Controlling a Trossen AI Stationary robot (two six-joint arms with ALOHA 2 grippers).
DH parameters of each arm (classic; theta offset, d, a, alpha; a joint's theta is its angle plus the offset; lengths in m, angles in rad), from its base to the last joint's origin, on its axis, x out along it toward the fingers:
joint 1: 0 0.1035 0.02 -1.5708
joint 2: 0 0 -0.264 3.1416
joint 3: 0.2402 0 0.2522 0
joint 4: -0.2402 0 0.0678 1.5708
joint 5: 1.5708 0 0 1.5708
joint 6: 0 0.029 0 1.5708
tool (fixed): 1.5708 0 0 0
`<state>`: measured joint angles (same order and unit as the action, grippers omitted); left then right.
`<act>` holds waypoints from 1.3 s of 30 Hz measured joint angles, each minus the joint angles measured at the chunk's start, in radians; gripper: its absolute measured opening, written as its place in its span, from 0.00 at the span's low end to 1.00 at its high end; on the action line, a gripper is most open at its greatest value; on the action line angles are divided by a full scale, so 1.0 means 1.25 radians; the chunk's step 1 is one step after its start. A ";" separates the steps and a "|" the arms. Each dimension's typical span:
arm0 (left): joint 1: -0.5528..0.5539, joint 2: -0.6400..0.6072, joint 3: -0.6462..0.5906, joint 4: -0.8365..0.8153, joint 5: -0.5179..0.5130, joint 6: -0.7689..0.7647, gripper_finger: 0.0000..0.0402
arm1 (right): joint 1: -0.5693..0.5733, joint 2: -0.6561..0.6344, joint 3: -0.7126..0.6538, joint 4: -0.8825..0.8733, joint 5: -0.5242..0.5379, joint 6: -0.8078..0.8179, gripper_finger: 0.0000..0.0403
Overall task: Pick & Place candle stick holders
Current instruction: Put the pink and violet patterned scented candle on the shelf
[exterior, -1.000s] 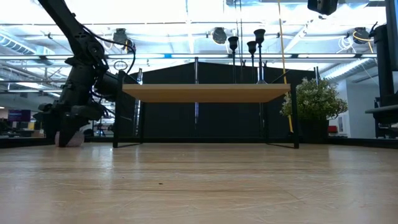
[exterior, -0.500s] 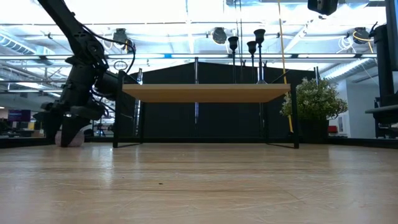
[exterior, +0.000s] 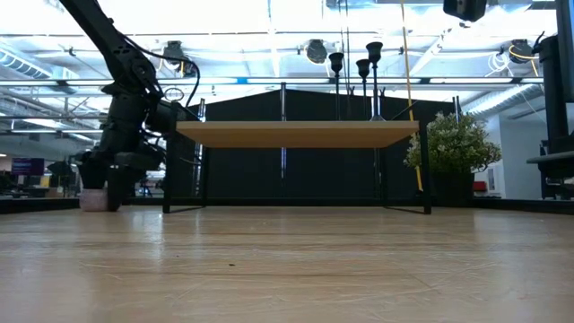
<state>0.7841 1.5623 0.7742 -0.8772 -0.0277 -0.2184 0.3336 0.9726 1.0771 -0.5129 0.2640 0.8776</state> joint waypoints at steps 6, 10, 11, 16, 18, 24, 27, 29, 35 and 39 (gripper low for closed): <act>0.000 0.000 0.002 -0.004 0.001 0.000 0.90 | 0.000 0.000 0.000 0.024 0.001 -0.002 0.00; 0.000 -0.001 0.002 -0.015 0.001 0.000 0.86 | 0.000 0.000 0.000 0.023 0.001 -0.002 0.00; 0.000 -0.001 0.003 -0.023 0.002 -0.001 0.85 | 0.000 0.000 0.000 0.023 0.001 -0.002 0.00; 0.000 -0.002 0.003 -0.041 -0.005 -0.003 0.79 | 0.000 0.000 0.000 0.022 0.001 -0.002 0.00; 0.000 -0.002 0.003 -0.042 -0.006 -0.007 0.78 | 0.000 0.000 0.000 0.022 0.001 -0.003 0.00; 0.000 -0.002 0.003 -0.045 -0.009 -0.020 0.80 | 0.000 0.000 0.000 0.022 0.001 -0.002 0.00; 0.000 -0.002 0.003 -0.046 -0.012 -0.024 0.79 | 0.000 0.000 0.000 0.022 0.001 -0.002 0.00; 0.000 -0.002 0.003 -0.046 -0.013 -0.025 0.77 | 0.000 0.000 0.000 0.022 0.001 -0.003 0.00; 0.001 -0.002 0.003 -0.047 -0.015 -0.032 0.77 | 0.000 0.000 0.000 0.022 0.001 -0.002 0.00; 0.001 -0.002 0.003 -0.048 -0.016 -0.037 0.80 | 0.000 0.000 0.000 0.022 0.001 -0.003 0.00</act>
<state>0.7849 1.5597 0.7780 -0.9367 -0.0471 -0.2646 0.3336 0.9730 1.0771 -0.4850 0.2648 0.8742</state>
